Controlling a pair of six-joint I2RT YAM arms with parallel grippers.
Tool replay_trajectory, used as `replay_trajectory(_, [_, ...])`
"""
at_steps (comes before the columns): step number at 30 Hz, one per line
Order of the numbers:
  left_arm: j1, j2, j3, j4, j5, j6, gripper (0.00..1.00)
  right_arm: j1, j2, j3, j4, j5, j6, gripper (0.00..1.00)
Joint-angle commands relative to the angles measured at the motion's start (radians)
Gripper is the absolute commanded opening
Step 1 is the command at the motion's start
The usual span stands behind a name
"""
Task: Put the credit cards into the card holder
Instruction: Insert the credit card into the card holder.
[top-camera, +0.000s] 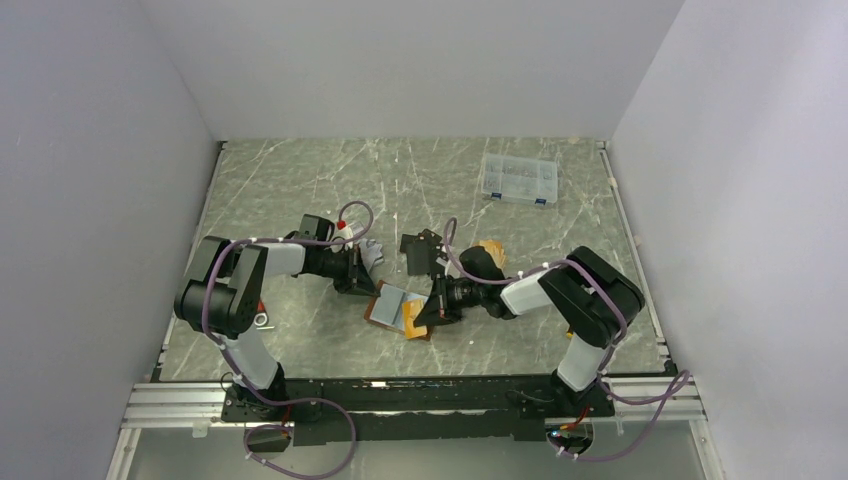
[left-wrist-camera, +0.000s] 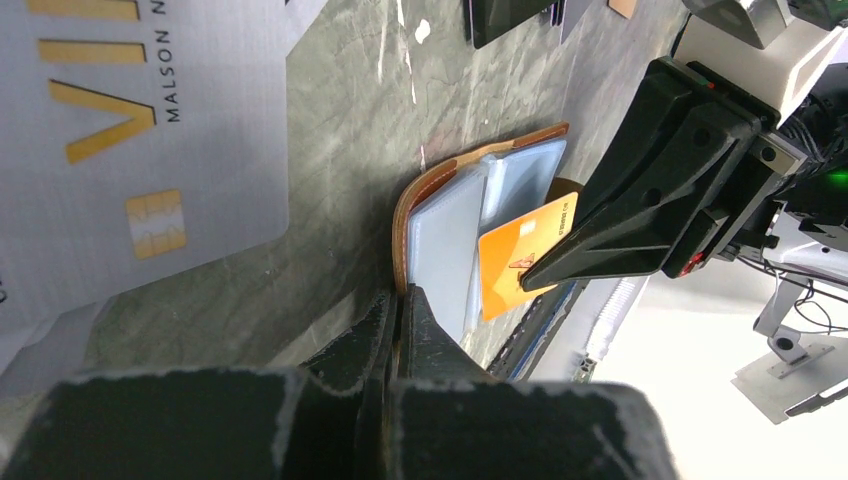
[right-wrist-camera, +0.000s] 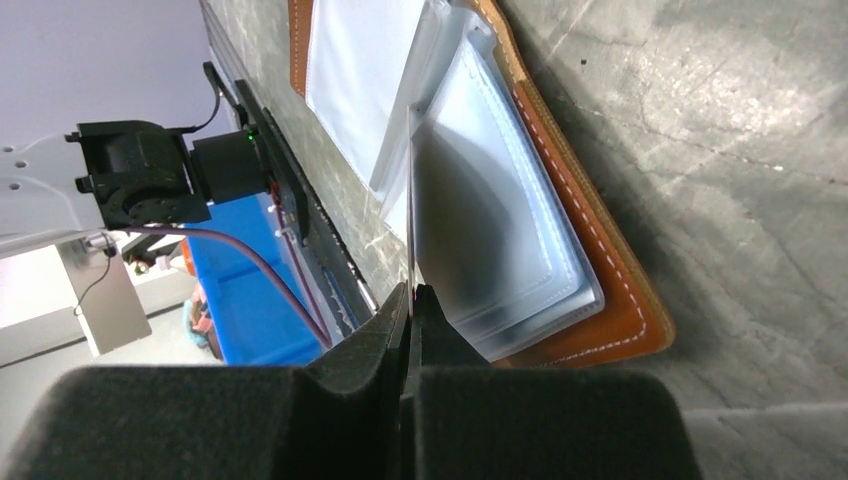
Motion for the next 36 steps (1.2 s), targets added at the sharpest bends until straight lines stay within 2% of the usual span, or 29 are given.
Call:
replay_trajectory(1, [0.000,-0.027,-0.011,-0.007,-0.014,0.028,0.00,0.002,0.026,0.028,0.087,-0.036,0.020,0.00])
replay_trajectory(15, [-0.002,-0.038,-0.006,-0.030,0.002,0.044,0.00,-0.004,0.093,0.061,0.073,-0.020,0.028,0.00])
replay_trajectory(25, [-0.015,-0.039,-0.013,-0.031,-0.002,0.047,0.00,-0.014,0.082,0.056,0.035,0.089,0.043,0.00])
replay_trajectory(36, [-0.045,-0.043,-0.027,-0.023,0.000,0.049,0.00,0.002,0.081,0.047,0.080,0.170,0.088,0.00])
